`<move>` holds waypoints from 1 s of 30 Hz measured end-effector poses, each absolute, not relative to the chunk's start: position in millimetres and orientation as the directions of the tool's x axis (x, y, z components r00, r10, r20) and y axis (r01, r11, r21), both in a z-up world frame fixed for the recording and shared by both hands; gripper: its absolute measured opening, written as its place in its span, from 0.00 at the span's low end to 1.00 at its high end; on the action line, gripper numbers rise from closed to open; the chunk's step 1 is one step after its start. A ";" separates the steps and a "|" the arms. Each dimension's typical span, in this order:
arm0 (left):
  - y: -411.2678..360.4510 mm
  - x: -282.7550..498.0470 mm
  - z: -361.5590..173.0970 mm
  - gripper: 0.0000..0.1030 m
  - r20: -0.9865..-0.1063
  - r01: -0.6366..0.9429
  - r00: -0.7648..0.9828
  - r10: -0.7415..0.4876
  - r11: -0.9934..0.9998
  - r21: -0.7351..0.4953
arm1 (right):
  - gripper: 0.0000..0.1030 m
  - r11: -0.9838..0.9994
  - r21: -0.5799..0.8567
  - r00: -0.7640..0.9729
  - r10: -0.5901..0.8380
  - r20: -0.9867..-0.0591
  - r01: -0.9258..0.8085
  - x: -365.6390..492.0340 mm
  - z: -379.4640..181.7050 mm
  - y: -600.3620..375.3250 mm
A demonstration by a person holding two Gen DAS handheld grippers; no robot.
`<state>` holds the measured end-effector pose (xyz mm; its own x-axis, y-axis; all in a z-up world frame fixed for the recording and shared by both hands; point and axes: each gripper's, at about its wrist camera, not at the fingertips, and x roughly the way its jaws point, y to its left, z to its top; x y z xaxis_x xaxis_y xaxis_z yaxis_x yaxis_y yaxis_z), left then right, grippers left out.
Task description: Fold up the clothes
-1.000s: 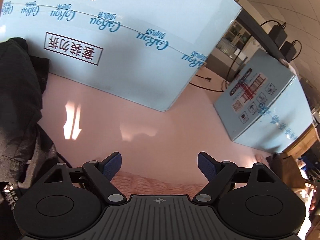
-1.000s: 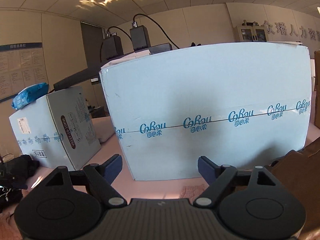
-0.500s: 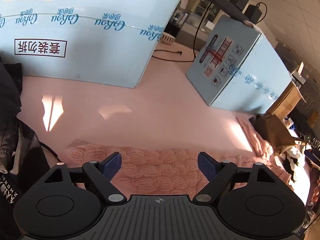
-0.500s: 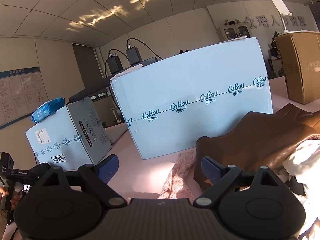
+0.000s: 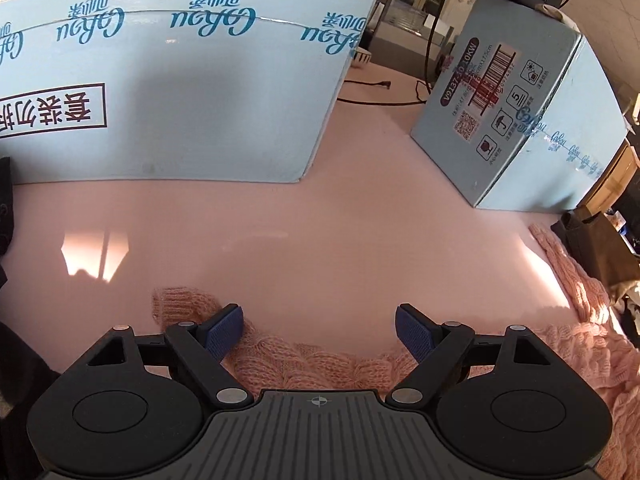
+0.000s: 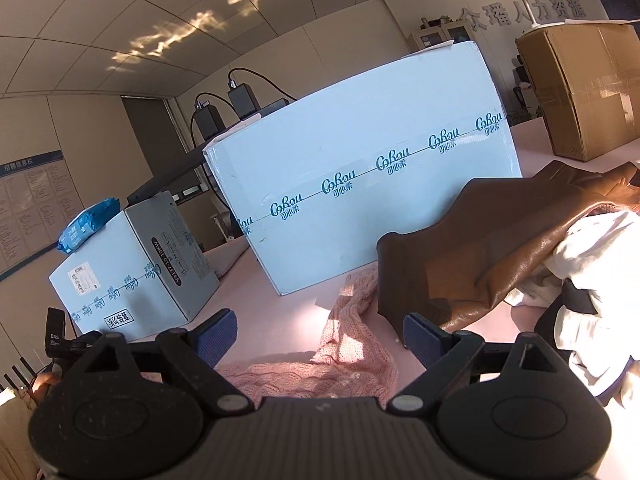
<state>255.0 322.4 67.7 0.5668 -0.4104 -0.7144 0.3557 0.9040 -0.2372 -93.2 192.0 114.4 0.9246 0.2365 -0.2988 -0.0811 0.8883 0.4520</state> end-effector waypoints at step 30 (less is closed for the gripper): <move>370.9 16.5 100.1 0.93 -0.290 0.536 0.632 -0.718 0.676 -0.506 | 0.95 0.800 0.483 0.669 0.580 -0.465 -0.357 -231.6 63.2 253.0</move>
